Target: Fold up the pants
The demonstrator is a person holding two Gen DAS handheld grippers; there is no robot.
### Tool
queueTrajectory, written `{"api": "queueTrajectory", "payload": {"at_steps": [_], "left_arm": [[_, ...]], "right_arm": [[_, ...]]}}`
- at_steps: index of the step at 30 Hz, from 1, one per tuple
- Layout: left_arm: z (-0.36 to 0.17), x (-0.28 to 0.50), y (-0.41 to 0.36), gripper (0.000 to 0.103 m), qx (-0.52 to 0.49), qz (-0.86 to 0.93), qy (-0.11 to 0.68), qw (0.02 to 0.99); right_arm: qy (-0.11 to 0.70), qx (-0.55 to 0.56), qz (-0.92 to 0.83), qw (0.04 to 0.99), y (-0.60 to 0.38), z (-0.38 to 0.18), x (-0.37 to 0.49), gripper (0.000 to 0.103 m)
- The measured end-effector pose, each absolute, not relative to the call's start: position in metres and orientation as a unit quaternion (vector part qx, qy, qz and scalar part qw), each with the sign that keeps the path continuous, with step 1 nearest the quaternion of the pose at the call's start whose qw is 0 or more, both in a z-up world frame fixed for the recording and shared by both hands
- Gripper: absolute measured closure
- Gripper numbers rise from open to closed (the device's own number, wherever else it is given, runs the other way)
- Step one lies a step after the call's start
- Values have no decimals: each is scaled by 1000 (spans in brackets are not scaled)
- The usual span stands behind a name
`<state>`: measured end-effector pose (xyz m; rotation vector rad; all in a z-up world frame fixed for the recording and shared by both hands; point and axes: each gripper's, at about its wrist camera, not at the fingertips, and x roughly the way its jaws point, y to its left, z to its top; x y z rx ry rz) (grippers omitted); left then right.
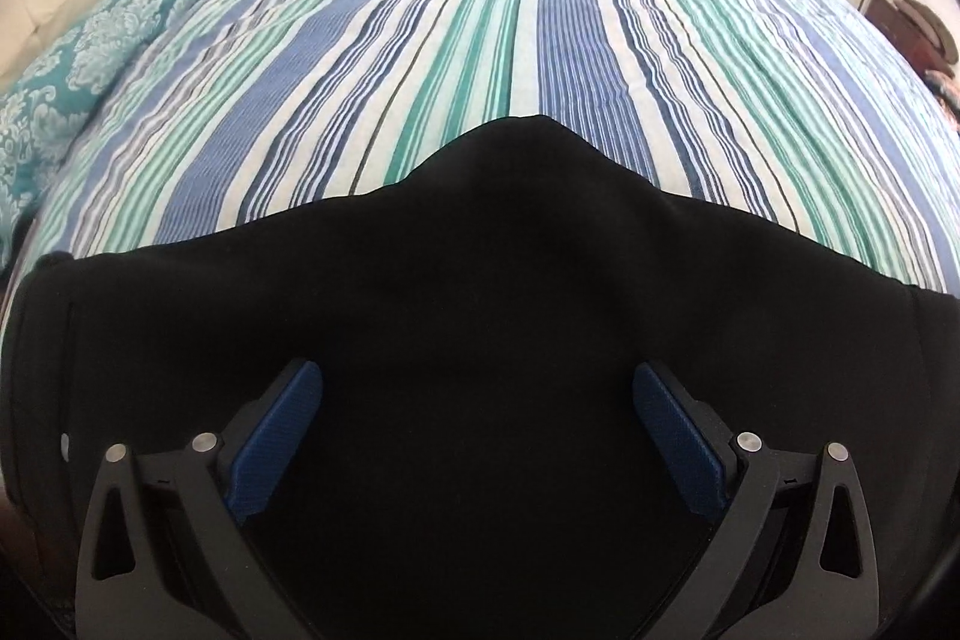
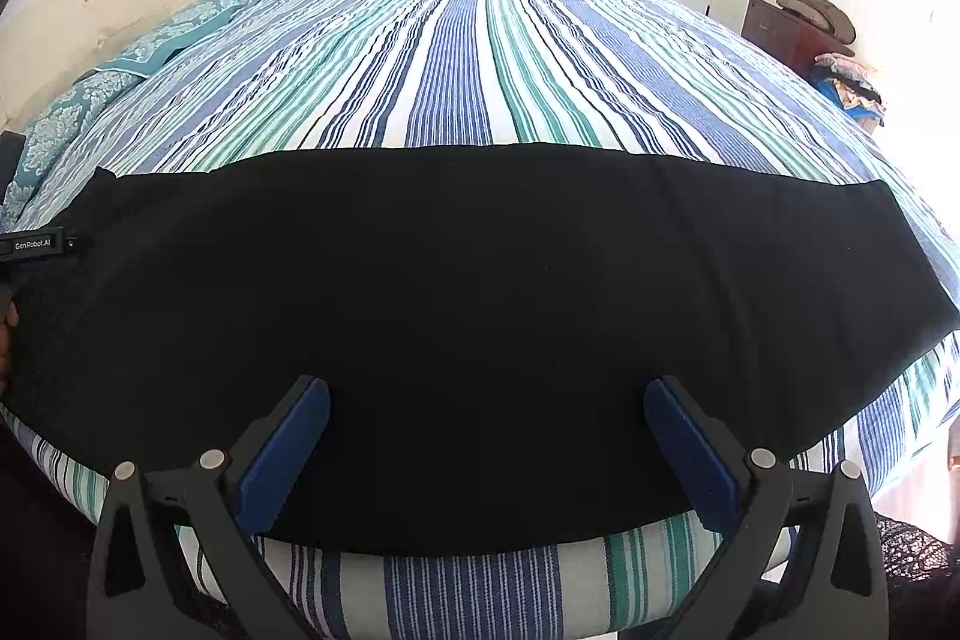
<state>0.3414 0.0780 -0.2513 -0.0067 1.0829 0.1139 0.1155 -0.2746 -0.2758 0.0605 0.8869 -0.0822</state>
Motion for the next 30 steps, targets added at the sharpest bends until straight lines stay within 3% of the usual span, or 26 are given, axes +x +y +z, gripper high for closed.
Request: {"api": "queueTrajectory", "payload": {"at_steps": [10, 17, 30], "left_arm": [[-248, 340, 79, 0, -5, 54, 504, 862], [-214, 322, 80, 1, -27, 50, 451, 891], [-198, 290, 14, 1, 78, -47, 425, 900]], "right_arm": [[430, 30, -40, 901, -275, -276, 116, 0], [432, 31, -43, 900, -275, -276, 117, 0], [432, 31, -44, 900, -274, -276, 117, 0]]}}
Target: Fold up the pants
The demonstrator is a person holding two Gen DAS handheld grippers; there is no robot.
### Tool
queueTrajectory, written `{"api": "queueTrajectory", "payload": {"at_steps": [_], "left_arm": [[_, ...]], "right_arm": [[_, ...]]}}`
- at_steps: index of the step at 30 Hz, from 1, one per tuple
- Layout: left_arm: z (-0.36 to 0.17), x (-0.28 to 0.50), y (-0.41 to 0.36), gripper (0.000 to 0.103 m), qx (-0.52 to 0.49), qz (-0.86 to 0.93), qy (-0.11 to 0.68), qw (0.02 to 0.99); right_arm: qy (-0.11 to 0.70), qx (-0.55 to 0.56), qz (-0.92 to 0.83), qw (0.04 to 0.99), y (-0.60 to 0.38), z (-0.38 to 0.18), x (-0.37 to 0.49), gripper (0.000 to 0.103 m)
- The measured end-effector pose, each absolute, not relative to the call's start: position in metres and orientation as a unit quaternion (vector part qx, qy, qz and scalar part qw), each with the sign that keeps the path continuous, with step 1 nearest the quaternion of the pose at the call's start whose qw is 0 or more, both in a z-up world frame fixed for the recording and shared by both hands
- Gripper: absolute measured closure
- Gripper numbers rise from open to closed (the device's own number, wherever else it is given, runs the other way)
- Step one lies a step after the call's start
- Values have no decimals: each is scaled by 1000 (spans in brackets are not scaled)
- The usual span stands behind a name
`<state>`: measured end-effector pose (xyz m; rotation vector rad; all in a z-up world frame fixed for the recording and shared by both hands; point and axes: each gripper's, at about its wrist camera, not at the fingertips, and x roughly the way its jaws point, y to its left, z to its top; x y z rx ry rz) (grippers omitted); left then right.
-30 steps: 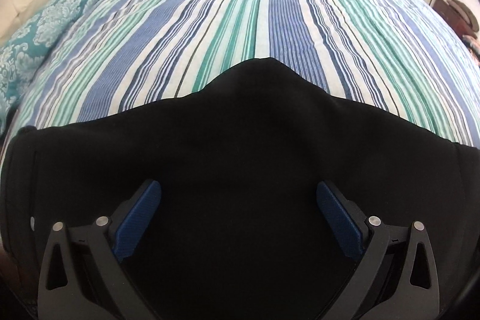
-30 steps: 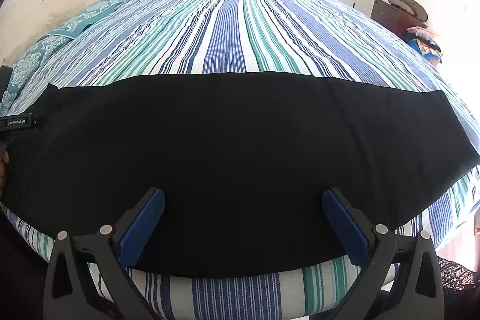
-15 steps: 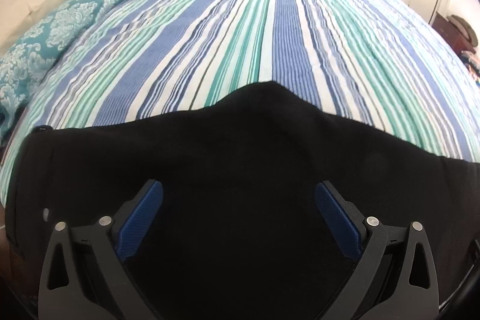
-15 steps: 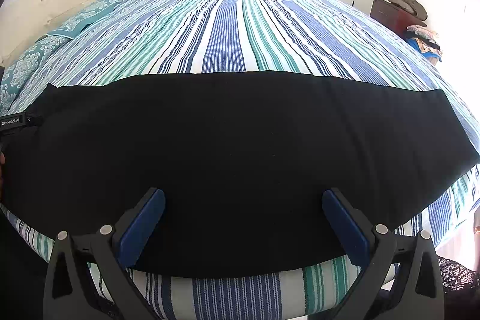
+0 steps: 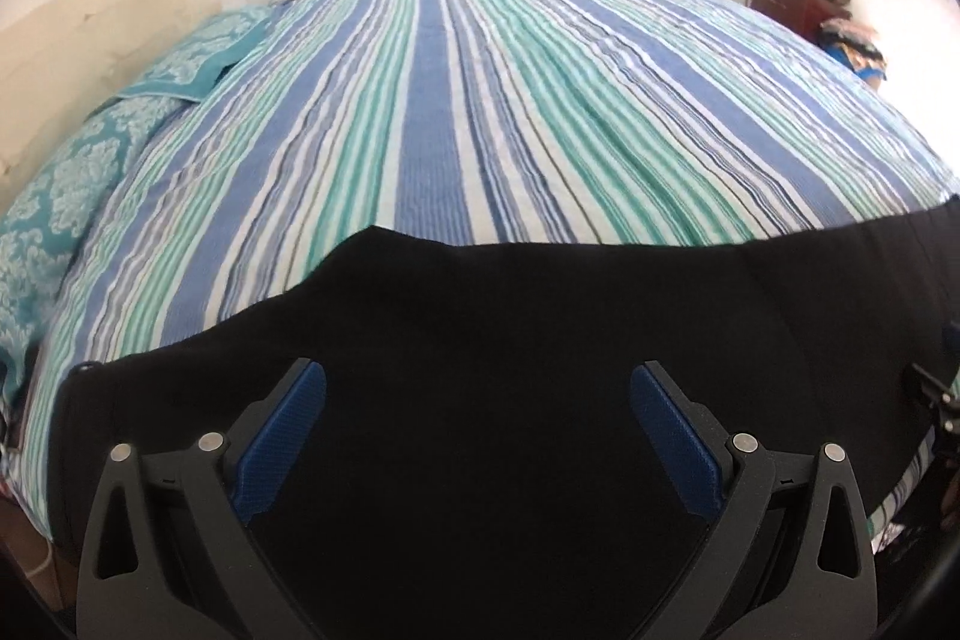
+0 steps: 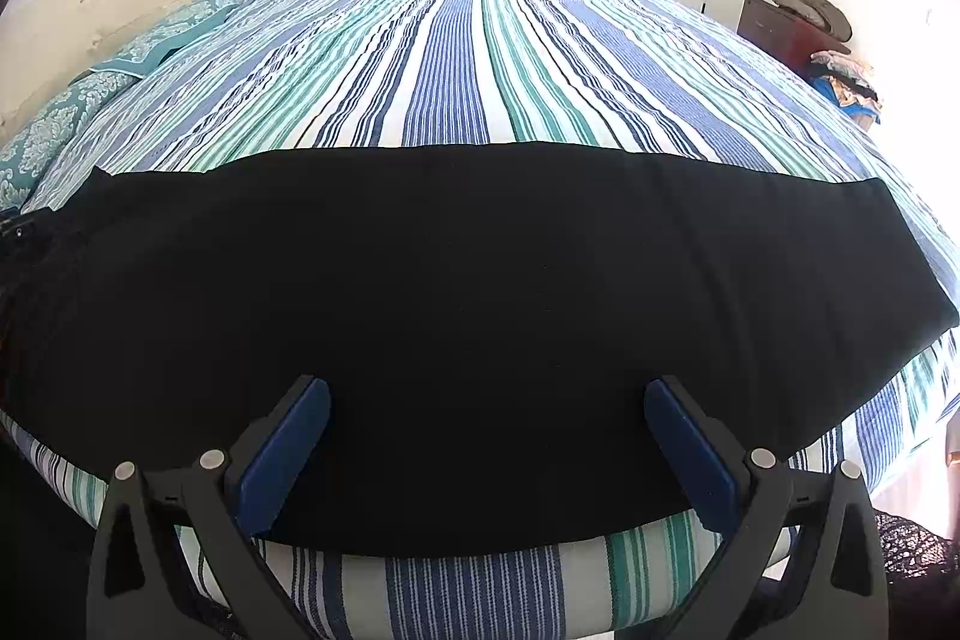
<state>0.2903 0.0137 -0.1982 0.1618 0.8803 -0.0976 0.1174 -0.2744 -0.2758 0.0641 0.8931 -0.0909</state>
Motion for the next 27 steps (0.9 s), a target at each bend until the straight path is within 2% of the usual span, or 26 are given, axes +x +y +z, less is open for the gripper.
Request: {"api": "queueTrajectory", "payload": {"at_steps": [10, 27], "left_arm": [[-243, 295, 11, 0, 45, -56, 492, 868], [-244, 296, 11, 0, 35, -52, 497, 866]], "right_arm": [[431, 29, -45, 901, -274, -276, 118, 0], [430, 22, -47, 901, -272, -276, 118, 0]]}}
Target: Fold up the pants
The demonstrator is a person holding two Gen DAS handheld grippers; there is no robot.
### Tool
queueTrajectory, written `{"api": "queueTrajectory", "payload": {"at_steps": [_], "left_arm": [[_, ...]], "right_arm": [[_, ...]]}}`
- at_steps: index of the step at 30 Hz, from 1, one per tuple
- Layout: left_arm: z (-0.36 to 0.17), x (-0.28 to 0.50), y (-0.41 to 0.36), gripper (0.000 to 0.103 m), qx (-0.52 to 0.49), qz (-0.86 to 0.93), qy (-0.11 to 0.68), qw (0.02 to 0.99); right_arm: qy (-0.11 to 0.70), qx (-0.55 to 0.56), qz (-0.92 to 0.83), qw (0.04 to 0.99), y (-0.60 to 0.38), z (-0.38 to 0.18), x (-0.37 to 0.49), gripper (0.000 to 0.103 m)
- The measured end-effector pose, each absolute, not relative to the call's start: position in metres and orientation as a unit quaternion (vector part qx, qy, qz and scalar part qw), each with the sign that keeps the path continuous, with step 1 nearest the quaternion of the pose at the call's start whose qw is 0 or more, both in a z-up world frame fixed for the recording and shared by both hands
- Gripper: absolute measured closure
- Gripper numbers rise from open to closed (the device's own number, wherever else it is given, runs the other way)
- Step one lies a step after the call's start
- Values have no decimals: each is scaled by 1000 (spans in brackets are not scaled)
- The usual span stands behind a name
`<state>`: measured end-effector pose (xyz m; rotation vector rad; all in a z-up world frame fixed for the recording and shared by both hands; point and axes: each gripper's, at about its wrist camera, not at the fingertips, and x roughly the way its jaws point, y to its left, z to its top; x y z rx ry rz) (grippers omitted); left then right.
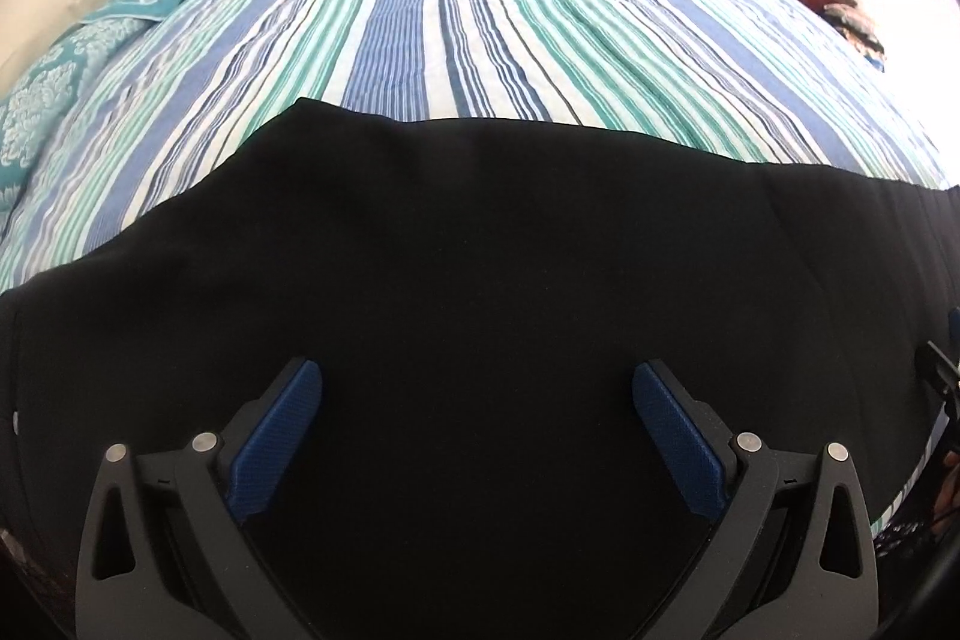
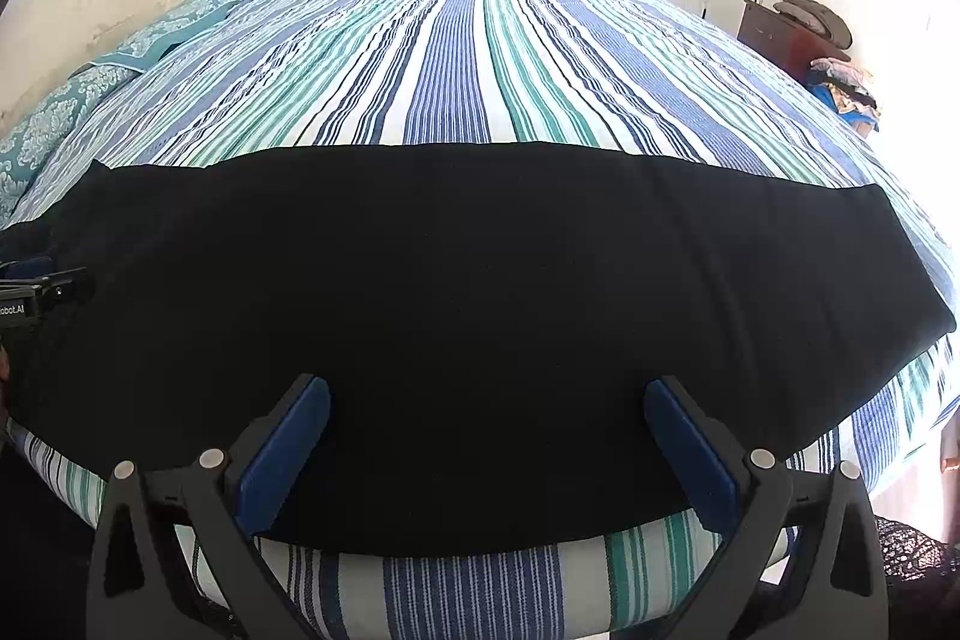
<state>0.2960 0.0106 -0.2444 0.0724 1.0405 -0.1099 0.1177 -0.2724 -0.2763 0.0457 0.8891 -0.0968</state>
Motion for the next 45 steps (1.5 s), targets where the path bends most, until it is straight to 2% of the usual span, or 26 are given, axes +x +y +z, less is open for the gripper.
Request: {"api": "queueTrajectory", "payload": {"at_steps": [26, 40, 45], "left_arm": [[-246, 298, 13, 0, 38, -52, 501, 863], [-242, 285, 10, 0, 68, -60, 474, 876], [-217, 284, 28, 1, 16, -58, 457, 888]], "right_arm": [[426, 19, -44, 904, -272, -276, 115, 0], [434, 32, -19, 900, -280, -268, 113, 0], [357, 108, -20, 928, -323, -226, 96, 1]]}}
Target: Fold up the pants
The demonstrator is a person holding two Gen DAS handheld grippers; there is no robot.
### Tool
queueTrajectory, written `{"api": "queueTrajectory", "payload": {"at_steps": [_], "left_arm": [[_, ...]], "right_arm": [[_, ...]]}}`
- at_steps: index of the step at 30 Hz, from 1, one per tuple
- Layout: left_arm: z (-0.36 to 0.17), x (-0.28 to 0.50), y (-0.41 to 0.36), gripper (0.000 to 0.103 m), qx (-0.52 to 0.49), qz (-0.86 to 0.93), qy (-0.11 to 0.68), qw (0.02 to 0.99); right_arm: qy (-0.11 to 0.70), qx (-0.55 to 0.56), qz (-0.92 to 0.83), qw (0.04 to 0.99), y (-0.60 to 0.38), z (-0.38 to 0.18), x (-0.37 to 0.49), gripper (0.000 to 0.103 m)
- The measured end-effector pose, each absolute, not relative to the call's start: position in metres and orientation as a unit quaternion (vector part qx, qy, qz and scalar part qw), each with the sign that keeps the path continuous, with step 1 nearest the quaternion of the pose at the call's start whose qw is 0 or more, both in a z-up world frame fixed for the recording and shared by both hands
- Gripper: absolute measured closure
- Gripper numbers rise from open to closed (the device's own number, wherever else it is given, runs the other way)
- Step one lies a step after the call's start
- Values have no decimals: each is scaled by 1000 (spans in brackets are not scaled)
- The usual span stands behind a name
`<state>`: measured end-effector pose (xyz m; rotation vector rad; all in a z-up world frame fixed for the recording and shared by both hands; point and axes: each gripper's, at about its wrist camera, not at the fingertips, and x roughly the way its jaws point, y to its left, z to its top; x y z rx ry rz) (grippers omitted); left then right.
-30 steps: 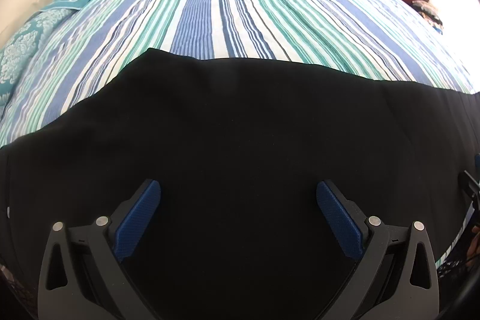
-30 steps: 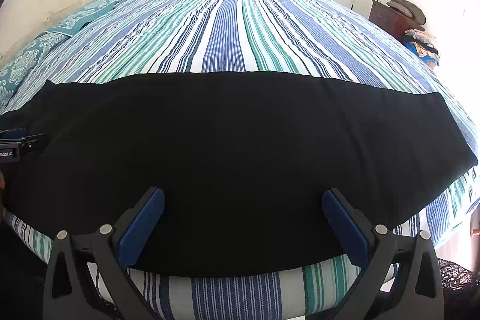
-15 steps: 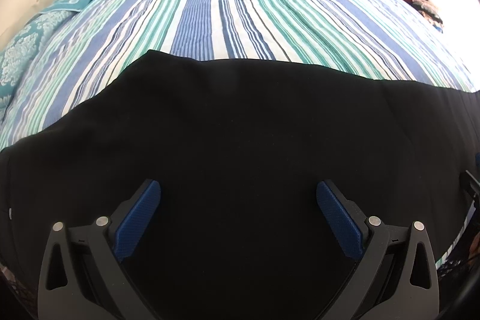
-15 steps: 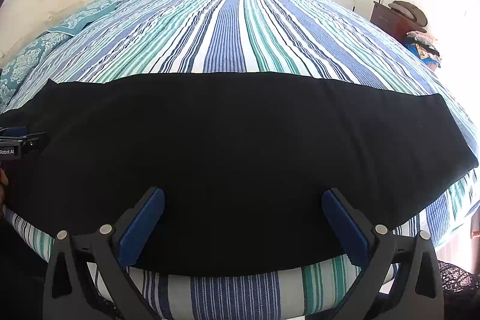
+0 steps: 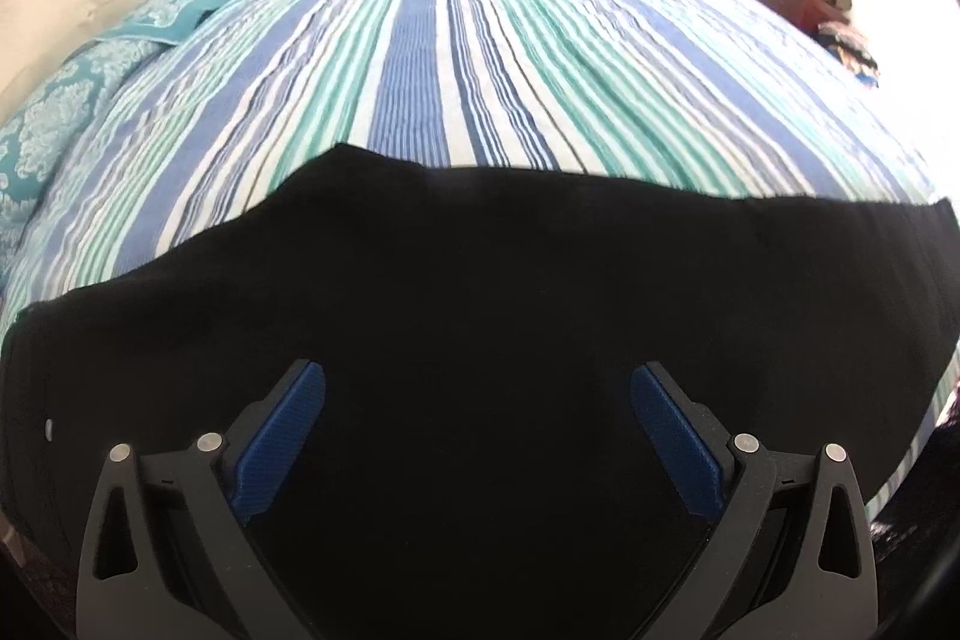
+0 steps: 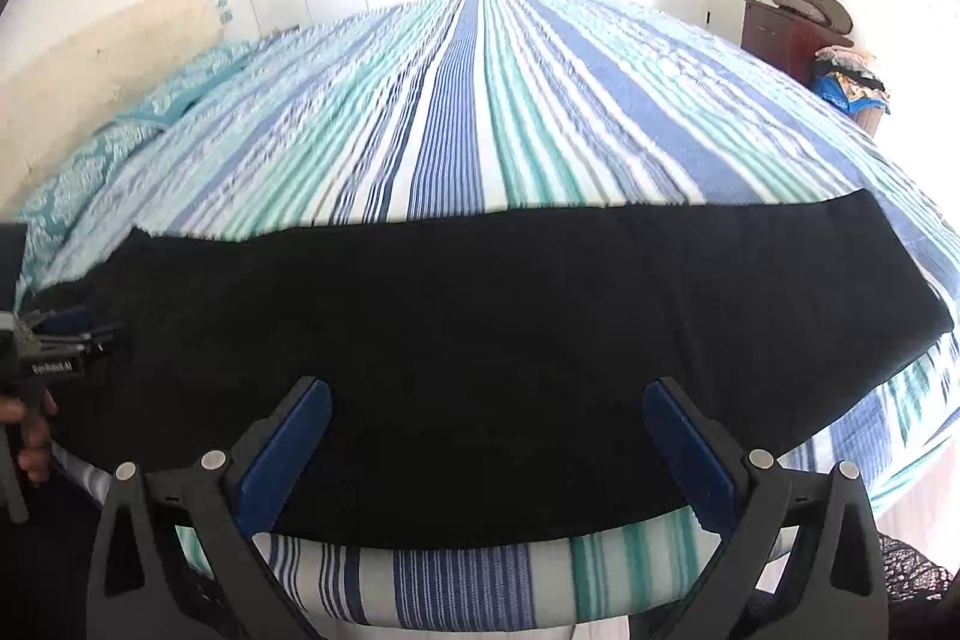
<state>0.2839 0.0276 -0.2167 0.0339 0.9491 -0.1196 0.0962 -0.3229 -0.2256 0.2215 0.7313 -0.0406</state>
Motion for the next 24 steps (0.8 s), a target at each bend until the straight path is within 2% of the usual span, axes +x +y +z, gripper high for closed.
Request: {"api": "queueTrajectory", "payload": {"at_steps": [3, 7, 11, 12, 13, 15, 18, 21, 24], "left_arm": [[-202, 282, 36, 1, -19, -73, 446, 892], [-195, 275, 39, 1, -23, -70, 442, 894], [-195, 272, 37, 1, -13, -69, 445, 893], [-196, 270, 35, 1, -10, -69, 447, 892], [-197, 269, 34, 1, -5, -68, 449, 891], [-201, 265, 29, 1, 5, -66, 454, 888], [-205, 258, 23, 1, 20, -63, 464, 884], [-208, 249, 18, 1, 27, -58, 470, 881], [-209, 244, 16, 1, 28, -54, 472, 880]], "right_arm": [[316, 179, -22, 931, -390, -199, 91, 0], [302, 288, -88, 905, -518, -181, 85, 0], [341, 425, -109, 832, -626, -212, 77, 3], [357, 441, -93, 818, -639, -224, 77, 9], [374, 444, -79, 811, -646, -232, 80, 16], [412, 421, -44, 807, -648, -243, 92, 17], [454, 380, 3, 806, -641, -252, 117, 28], [483, 340, 1, 807, -639, -262, 139, 31], [503, 315, 18, 805, -641, -271, 158, 40]]}}
